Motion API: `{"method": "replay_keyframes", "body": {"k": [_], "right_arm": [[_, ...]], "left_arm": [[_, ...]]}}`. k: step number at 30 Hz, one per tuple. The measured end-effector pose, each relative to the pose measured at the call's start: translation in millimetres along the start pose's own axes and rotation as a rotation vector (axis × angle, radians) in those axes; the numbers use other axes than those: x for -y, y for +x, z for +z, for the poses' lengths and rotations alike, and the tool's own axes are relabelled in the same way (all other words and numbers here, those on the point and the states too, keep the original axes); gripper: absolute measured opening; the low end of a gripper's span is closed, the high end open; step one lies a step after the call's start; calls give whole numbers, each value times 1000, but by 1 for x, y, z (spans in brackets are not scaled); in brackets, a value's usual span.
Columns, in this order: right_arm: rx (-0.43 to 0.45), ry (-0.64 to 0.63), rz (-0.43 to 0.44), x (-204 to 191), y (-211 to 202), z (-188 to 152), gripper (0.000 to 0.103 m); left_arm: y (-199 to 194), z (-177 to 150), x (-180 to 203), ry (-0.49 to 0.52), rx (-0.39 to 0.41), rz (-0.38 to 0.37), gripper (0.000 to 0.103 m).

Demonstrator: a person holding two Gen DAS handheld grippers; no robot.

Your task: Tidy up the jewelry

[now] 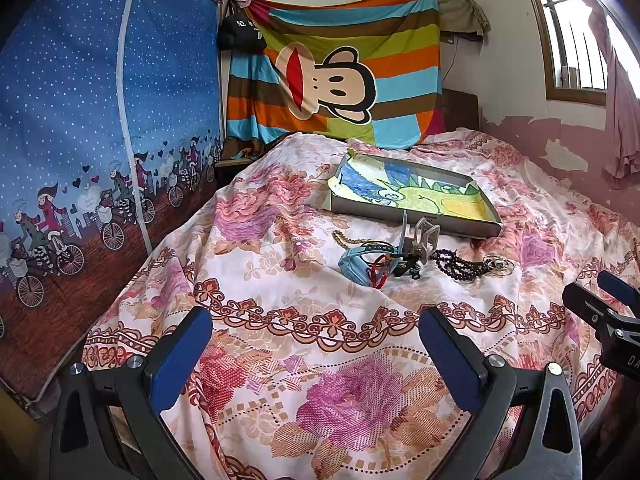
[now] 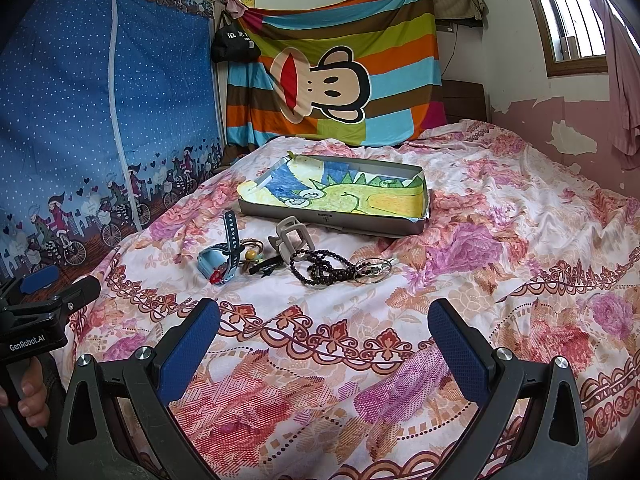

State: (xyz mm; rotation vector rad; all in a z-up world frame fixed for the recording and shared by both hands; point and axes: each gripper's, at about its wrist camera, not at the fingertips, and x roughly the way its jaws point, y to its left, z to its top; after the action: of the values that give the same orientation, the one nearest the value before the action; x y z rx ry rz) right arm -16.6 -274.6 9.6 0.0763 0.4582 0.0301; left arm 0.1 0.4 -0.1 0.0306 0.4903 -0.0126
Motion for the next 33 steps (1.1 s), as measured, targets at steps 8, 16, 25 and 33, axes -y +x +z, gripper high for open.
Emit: {"method": "replay_keyframes", "body": {"k": [8,16,25,33], "right_arm": [[0,0,-1,0,0,0,102],[-1,-1,-2,-2,0,0,102],[-40,15,3,11,1,6,102],[-171,-9,84,30,32,41,102]], "left_arm": [[0,0,0,0,0,0,103],[0,0,0,1,0,0,103],[1,-6,5,-6,-46,4,103],[32,25,-21,-33,-183,-16,103]]}}
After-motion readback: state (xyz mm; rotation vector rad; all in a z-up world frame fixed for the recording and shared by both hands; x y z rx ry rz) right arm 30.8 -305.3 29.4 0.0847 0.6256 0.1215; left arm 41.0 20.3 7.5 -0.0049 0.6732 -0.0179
